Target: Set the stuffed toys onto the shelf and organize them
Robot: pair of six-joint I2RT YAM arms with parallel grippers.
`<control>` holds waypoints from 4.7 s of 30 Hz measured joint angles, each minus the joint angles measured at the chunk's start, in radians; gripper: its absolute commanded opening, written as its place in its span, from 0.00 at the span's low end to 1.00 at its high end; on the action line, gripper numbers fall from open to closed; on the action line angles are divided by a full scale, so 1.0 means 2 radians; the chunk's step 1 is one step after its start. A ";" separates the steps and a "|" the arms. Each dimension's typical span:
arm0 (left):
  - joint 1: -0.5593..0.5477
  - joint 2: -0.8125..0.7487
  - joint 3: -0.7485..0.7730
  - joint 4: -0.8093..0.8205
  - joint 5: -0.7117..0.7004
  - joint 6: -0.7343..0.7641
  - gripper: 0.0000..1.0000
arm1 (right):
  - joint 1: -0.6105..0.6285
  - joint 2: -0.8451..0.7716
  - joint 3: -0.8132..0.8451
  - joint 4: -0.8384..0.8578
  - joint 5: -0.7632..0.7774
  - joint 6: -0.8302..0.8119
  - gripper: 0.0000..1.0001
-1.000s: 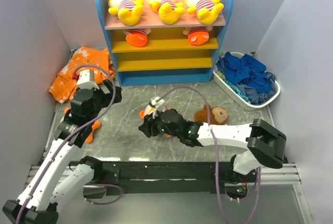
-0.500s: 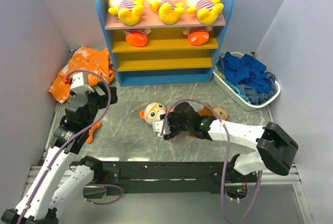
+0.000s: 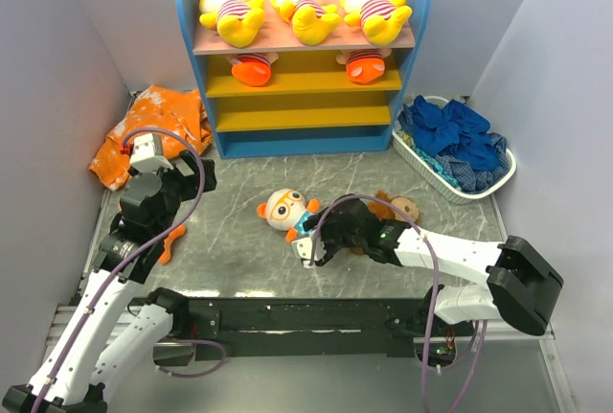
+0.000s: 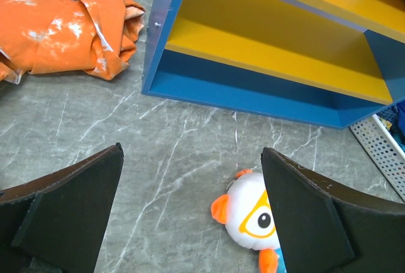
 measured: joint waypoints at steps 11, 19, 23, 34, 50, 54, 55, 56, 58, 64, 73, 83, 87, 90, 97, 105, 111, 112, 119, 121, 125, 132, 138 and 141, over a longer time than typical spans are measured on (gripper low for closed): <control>0.000 -0.002 -0.003 0.000 0.000 0.002 0.96 | 0.002 0.003 -0.030 0.000 0.040 -0.028 0.63; 0.000 0.002 -0.003 0.000 0.000 0.002 0.96 | 0.017 0.045 -0.037 0.044 0.069 -0.046 0.60; 0.000 0.002 -0.003 0.001 0.000 0.002 0.96 | 0.019 0.085 -0.037 0.081 0.080 -0.054 0.37; 0.000 0.002 -0.005 0.001 -0.002 0.002 0.96 | 0.024 0.092 -0.033 0.152 0.120 -0.014 0.00; 0.000 0.000 -0.005 0.001 -0.012 0.002 0.96 | -0.038 0.035 0.074 0.119 0.277 0.028 0.00; 0.000 -0.003 -0.005 0.000 -0.013 0.002 0.96 | -0.072 0.044 0.081 0.131 0.302 0.032 0.00; 0.000 -0.003 -0.005 0.000 -0.013 0.002 0.96 | -0.083 0.049 0.084 0.133 0.306 0.033 0.00; 0.000 -0.004 -0.005 0.000 -0.013 0.002 0.96 | -0.092 0.054 0.088 0.134 0.308 0.034 0.00; 0.000 -0.005 -0.005 0.000 -0.014 0.002 0.96 | -0.108 0.064 0.095 0.139 0.310 0.034 0.00; 0.000 -0.006 -0.005 0.000 -0.014 0.002 0.96 | -0.151 0.096 0.124 0.167 0.312 0.029 0.00; 0.000 -0.006 -0.006 0.000 -0.014 0.003 0.96 | -0.194 0.167 0.195 0.175 0.298 0.013 0.12; 0.000 -0.006 -0.007 0.000 -0.014 0.005 0.96 | -0.224 0.208 0.214 0.182 0.278 -0.019 0.21; 0.000 -0.006 -0.008 0.000 -0.016 0.005 0.96 | -0.225 0.215 0.219 0.191 0.276 -0.033 0.24; 0.000 -0.006 -0.008 0.000 -0.018 0.005 0.96 | -0.227 0.218 0.219 0.204 0.271 -0.042 0.25; 0.000 -0.006 -0.008 0.000 -0.019 0.005 0.97 | -0.232 0.237 0.223 0.230 0.267 -0.066 0.26; 0.000 -0.005 -0.008 0.000 -0.023 0.005 0.96 | -0.233 0.242 0.223 0.243 0.254 -0.078 0.42; 0.000 -0.005 -0.008 0.000 -0.027 0.001 0.96 | -0.232 0.233 0.220 0.243 0.241 -0.076 0.54; 0.000 -0.005 -0.008 0.000 -0.028 0.001 0.96 | -0.232 0.227 0.218 0.243 0.239 -0.076 0.54; 0.000 -0.002 -0.008 -0.003 -0.049 -0.022 0.96 | -0.225 0.187 0.189 0.240 0.226 -0.065 0.55; 0.000 0.000 -0.007 -0.015 -0.076 -0.058 0.97 | -0.217 0.170 0.175 0.236 0.221 -0.056 0.56; 0.000 0.020 0.000 -0.085 -0.146 -0.173 0.98 | -0.188 0.115 0.134 0.233 0.209 -0.015 0.59; 0.004 0.097 0.020 -0.253 -0.195 -0.391 0.99 | -0.113 -0.011 0.072 0.236 0.205 0.161 0.62; 0.032 0.153 0.020 -0.362 -0.225 -0.530 0.99 | -0.078 -0.099 0.037 0.225 0.204 0.326 0.62; 0.047 0.152 0.020 -0.363 -0.237 -0.550 0.98 | -0.064 -0.125 0.022 0.222 0.202 0.373 0.63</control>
